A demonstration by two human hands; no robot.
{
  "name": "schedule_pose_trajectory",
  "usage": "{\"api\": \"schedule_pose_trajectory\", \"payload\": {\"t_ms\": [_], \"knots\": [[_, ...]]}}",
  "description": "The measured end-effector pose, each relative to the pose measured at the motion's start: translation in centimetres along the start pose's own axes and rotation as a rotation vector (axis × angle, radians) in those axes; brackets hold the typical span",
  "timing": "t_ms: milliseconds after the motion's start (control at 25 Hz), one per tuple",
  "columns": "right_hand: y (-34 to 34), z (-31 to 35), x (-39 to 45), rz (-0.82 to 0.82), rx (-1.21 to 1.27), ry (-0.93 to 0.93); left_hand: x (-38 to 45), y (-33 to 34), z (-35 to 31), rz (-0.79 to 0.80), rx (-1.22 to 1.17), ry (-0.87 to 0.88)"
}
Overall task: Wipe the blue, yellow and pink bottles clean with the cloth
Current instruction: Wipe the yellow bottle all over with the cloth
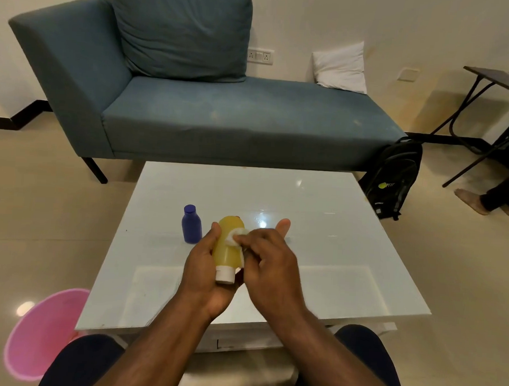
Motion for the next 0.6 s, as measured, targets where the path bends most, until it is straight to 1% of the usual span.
{"api": "schedule_pose_trajectory", "payload": {"t_ms": [80, 160, 280, 360, 480, 600], "knots": [[-0.3, -0.1, 0.6, -0.046, 0.053, 0.054, -0.1, 0.4, -0.1, 0.018, 0.016, 0.002], [0.2, 0.1, -0.1, -0.071, 0.111, 0.063, 0.1, 0.6, -0.5, 0.022, 0.000, 0.008], [1.1, 0.3, -1.7, -0.067, 0.165, 0.066, 0.5, 0.0, -1.3, -0.021, 0.013, 0.100], [0.9, 0.2, -1.6, -0.074, 0.190, 0.069, 0.6, -0.2, -1.5, -0.011, 0.064, 0.141], [-0.2, 0.4, -0.1, -0.091, 0.198, 0.072, 0.2, 0.6, -1.4, 0.031, 0.147, 0.109], [-1.2, 0.7, 1.9, -0.108, 0.166, 0.073, 0.1, 0.9, -1.0, 0.023, 0.280, 0.064]]}}
Point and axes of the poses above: each hand's wrist, its own x-axis towards the middle knuckle, its own y-axis out of the palm, z = x × y, the point moved 5 cm from there along x, towards the middle knuckle, and after that the axes turned 11 degrees about z, right-handed, at the moved point
